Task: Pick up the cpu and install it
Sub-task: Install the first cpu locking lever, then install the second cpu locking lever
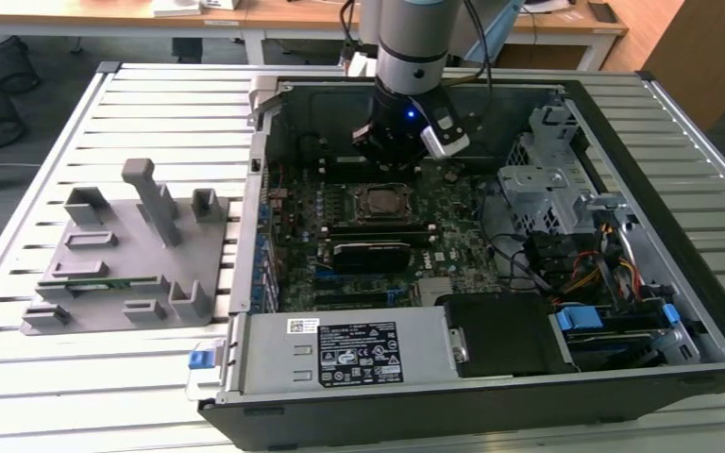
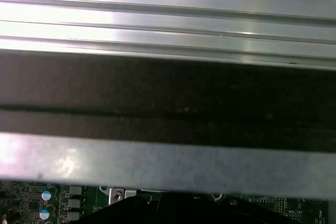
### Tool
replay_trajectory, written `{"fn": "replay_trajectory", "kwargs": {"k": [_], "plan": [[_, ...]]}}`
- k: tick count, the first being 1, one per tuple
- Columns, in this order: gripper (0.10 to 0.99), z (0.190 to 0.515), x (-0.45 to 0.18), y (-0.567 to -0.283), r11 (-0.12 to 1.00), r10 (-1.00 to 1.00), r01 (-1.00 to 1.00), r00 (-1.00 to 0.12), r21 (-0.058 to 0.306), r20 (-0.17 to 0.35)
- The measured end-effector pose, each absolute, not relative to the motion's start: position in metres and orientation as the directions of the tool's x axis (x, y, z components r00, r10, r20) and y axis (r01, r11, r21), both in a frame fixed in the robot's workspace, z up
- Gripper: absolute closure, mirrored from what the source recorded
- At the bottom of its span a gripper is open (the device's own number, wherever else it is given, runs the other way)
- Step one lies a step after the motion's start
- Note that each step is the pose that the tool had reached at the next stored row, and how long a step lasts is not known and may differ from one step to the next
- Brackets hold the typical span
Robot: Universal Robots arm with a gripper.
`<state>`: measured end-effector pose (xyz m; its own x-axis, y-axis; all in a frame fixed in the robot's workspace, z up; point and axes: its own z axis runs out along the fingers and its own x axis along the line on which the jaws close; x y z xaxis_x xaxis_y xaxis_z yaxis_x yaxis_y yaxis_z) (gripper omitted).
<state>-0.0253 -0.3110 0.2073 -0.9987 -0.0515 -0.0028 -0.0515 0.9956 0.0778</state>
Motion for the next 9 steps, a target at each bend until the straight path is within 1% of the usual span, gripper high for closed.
{"fn": "replay_trajectory", "kwargs": {"k": [9], "plan": [[0.980, 0.2073, -0.0252, -0.3139, 0.996, -0.051, -0.052, -0.999, 0.078, -0.003]]}}
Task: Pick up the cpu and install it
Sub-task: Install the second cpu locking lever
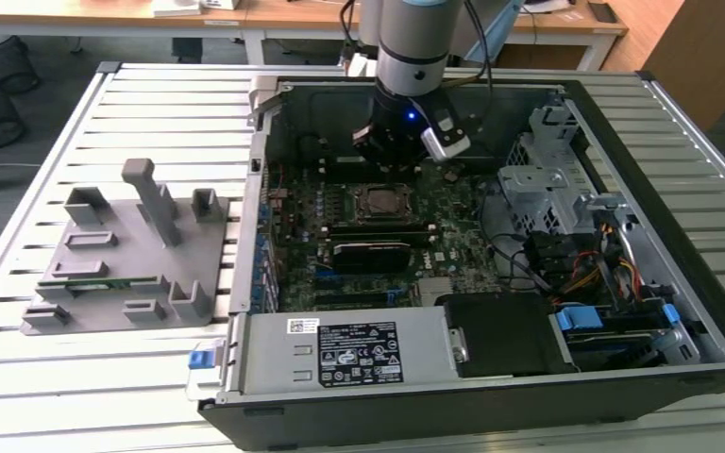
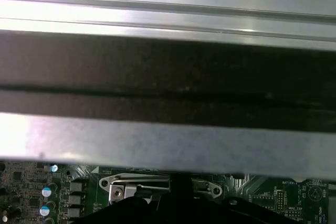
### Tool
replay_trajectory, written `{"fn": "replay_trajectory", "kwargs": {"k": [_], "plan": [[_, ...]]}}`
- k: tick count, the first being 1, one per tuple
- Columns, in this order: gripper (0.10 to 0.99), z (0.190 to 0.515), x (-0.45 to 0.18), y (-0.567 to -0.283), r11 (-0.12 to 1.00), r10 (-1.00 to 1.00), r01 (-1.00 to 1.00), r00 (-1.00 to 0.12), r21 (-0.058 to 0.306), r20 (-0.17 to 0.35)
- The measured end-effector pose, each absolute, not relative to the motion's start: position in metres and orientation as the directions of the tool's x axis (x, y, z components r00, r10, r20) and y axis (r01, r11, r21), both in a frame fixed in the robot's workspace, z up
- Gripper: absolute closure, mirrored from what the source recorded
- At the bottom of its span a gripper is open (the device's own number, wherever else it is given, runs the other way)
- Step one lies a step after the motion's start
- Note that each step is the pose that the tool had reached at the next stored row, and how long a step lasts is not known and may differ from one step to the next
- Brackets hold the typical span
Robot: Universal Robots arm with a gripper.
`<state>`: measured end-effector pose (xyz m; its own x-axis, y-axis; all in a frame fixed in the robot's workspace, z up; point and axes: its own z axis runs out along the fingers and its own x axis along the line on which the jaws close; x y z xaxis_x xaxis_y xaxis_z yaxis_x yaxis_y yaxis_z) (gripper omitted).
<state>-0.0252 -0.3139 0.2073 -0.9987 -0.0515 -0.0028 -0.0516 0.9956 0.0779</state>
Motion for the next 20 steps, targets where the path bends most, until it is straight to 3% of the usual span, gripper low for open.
{"fn": "replay_trajectory", "kwargs": {"k": [20], "plan": [[0.980, 0.224, -0.024, -0.318, 0.996, -0.051, -0.051, -0.999, 0.079, -0.002]]}}
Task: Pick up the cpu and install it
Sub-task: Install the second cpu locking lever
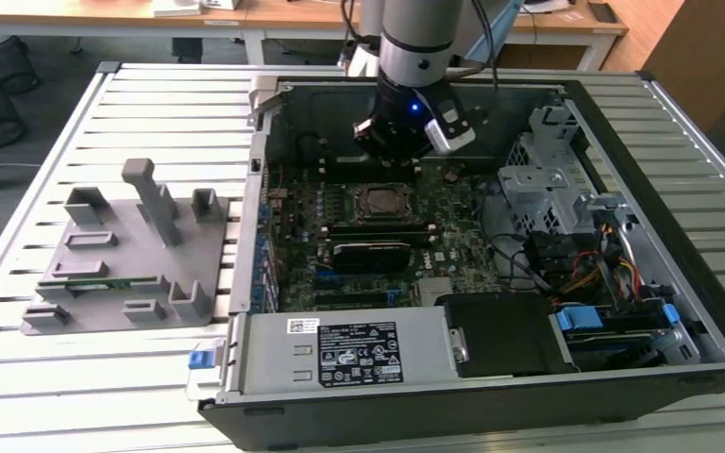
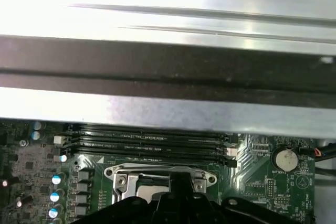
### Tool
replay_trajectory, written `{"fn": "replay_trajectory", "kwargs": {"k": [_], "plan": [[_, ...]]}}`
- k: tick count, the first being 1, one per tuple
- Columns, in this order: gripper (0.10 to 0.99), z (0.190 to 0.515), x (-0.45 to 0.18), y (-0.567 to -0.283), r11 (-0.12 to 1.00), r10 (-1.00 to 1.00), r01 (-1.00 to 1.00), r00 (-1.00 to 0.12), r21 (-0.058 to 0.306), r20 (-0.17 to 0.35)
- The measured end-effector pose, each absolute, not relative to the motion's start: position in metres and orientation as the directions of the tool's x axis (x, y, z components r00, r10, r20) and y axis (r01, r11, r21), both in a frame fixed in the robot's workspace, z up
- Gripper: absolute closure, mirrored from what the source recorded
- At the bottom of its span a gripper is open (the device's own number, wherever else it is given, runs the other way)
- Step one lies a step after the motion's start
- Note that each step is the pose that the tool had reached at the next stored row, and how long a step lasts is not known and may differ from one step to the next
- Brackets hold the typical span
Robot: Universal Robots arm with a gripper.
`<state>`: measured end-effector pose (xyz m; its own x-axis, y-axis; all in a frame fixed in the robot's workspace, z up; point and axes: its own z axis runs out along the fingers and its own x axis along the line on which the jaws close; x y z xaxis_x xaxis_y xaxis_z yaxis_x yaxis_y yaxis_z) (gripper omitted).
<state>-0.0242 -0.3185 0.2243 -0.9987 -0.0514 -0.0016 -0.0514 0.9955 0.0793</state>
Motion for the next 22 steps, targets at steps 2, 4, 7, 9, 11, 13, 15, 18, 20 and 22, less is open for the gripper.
{"fn": "replay_trajectory", "kwargs": {"k": [2, 4, 7, 9, 11, 13, 15, 18, 20, 22], "plan": [[0.980, 0.229, -0.024, -0.318, 0.996, -0.051, -0.051, -0.999, 0.079, -0.001], [0.980, 0.233, -0.024, -0.318, 0.996, -0.051, -0.051, -0.999, 0.079, -0.001], [0.980, 0.239, -0.024, -0.318, 0.996, -0.051, -0.051, -0.999, 0.079, 0.000], [0.980, 0.244, -0.024, -0.318, 0.996, -0.051, -0.051, -0.999, 0.079, 0.000], [0.980, 0.249, -0.024, -0.318, 0.996, -0.051, -0.051, -0.999, 0.079, 0.000], [0.980, 0.253, -0.024, -0.318, 0.996, -0.051, -0.051, -0.999, 0.079, 0.000], [0.980, 0.254, -0.024, -0.319, 0.996, -0.051, -0.051, -0.999, 0.079, 0.001], [0.980, 0.254, -0.024, -0.321, 0.996, -0.047, -0.046, -0.999, 0.079, 0.001], [0.980, 0.254, -0.024, -0.324, 0.996, -0.045, -0.045, -0.999, 0.078, 0.001], [0.980, 0.254, -0.024, -0.327, 0.996, -0.044, -0.043, -0.999, 0.078, 0.001]]}}
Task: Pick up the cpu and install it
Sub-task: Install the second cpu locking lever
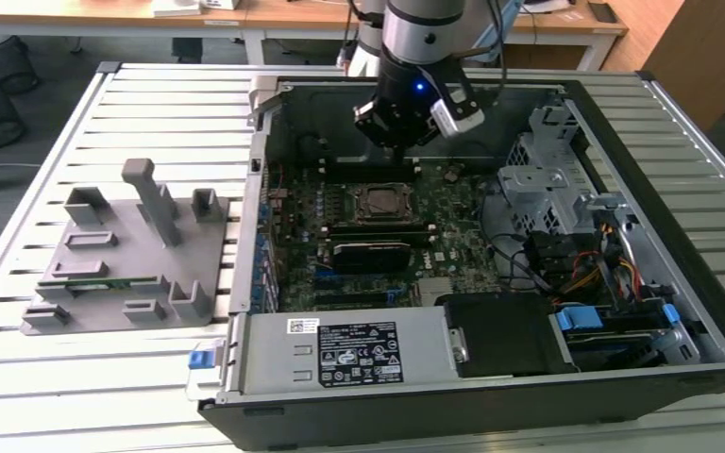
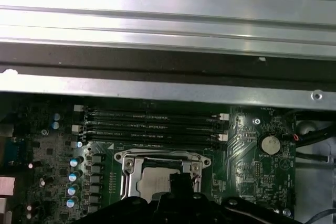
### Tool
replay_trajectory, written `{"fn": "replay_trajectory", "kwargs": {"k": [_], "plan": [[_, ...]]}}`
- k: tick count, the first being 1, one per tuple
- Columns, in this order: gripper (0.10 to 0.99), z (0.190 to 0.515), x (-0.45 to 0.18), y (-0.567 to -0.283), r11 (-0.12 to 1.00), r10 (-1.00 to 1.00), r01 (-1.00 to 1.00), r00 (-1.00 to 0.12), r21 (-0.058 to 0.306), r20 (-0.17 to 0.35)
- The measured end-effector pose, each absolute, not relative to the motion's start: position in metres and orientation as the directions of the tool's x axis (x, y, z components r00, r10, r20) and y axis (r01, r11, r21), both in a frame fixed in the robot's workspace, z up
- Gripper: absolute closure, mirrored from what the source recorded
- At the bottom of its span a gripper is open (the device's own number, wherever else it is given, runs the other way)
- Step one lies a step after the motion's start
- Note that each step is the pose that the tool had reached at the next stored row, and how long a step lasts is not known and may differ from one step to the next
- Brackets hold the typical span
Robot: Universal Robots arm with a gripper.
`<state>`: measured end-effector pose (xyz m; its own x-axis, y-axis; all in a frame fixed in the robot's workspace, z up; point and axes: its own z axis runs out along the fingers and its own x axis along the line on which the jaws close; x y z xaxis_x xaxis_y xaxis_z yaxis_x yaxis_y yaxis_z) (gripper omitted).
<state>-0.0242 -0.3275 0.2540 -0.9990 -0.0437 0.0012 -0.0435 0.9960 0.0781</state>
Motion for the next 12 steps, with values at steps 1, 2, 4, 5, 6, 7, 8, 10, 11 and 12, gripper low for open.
{"fn": "replay_trajectory", "kwargs": {"k": [1, 2, 4, 5, 6, 7, 8, 10, 11, 12], "plan": [[0.980, 0.254, -0.024, -0.330, 0.996, -0.043, -0.043, -0.999, 0.078, 0.001], [0.980, 0.254, -0.024, -0.332, 0.996, -0.043, -0.042, -0.999, 0.078, 0.001], [0.980, 0.254, -0.024, -0.337, 0.996, -0.042, -0.041, -0.999, 0.078, 0.001], [0.980, 0.254, -0.024, -0.339, 0.996, -0.041, -0.041, -0.999, 0.078, 0.001], [0.980, 0.254, -0.024, -0.341, 0.996, -0.041, -0.040, -0.999, 0.078, 0.001], [0.980, 0.254, -0.024, -0.344, 0.996, -0.040, -0.040, -0.999, 0.078, 0.001], [0.980, 0.254, -0.024, -0.346, 0.996, -0.040, -0.039, -0.999, 0.078, 0.001], [0.980, 0.254, -0.024, -0.351, 0.996, -0.039, -0.038, -0.999, 0.078, 0.002], [0.980, 0.254, -0.024, -0.354, 0.996, -0.038, -0.038, -0.999, 0.078, 0.003], [0.980, 0.254, -0.024, -0.356, 0.996, -0.037, -0.037, -0.999, 0.078, 0.005]]}}
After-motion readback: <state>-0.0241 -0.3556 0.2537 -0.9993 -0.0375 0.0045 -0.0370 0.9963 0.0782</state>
